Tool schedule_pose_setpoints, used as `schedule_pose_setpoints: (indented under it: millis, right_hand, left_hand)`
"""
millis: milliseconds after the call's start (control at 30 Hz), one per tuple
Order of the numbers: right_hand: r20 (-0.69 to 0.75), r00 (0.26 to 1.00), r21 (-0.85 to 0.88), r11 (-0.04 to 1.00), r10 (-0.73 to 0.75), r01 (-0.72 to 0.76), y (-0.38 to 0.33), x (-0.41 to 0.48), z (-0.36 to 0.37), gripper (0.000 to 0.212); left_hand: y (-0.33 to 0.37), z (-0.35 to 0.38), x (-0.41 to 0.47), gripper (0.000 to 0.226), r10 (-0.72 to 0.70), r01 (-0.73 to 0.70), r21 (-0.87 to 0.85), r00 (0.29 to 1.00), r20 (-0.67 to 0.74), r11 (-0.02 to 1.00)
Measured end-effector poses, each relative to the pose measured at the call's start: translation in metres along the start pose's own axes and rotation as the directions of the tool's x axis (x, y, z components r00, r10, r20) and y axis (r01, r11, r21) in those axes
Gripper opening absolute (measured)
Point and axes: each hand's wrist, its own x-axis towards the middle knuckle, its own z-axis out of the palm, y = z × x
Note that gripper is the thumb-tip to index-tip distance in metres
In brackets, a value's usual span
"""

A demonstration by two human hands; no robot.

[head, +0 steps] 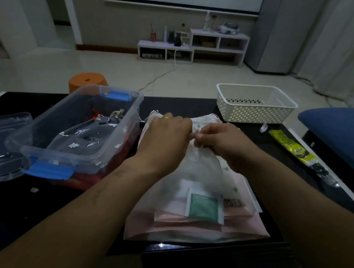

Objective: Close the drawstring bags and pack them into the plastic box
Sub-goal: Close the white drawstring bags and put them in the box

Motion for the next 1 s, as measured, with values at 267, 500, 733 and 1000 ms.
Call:
schedule_pose_setpoints:
  millis: [267, 500, 733, 1000]
  right_hand:
    - [-0.032, 0.983, -0.161, 0.971, -0.182, 0.175, 0.001, -0.004, 0.004, 0.011]
    - [0.004, 0.984, -0.172, 0.969, -0.177, 0.175, 0.003, -0.002, -0.003, 0.007]
    - [0.048, 0.980, -0.147, 0.969, -0.194, 0.199, 0.007, 0.002, -0.009, 0.004]
    - [0.021, 0.949, -0.402, 0.866, -0.316, 0.297, 0.009, 0.000, -0.005, 0.007]
  left_hand:
    - [0.000, 0.003, 0.003, 0.031, -0.255, 0.479, -0.520, 0.859, 0.444, 0.707]
    - [-0.015, 0.010, 0.001, 0.014, -0.175, 0.401, -0.671, 0.908, 0.380, 0.624]
    - [-0.020, 0.017, -0.002, 0.016, -0.080, 0.261, -0.676, 0.955, 0.287, 0.689]
    - [-0.014, 0.031, -0.002, 0.018, -0.161, 0.330, -0.638, 0.937, 0.310, 0.695]
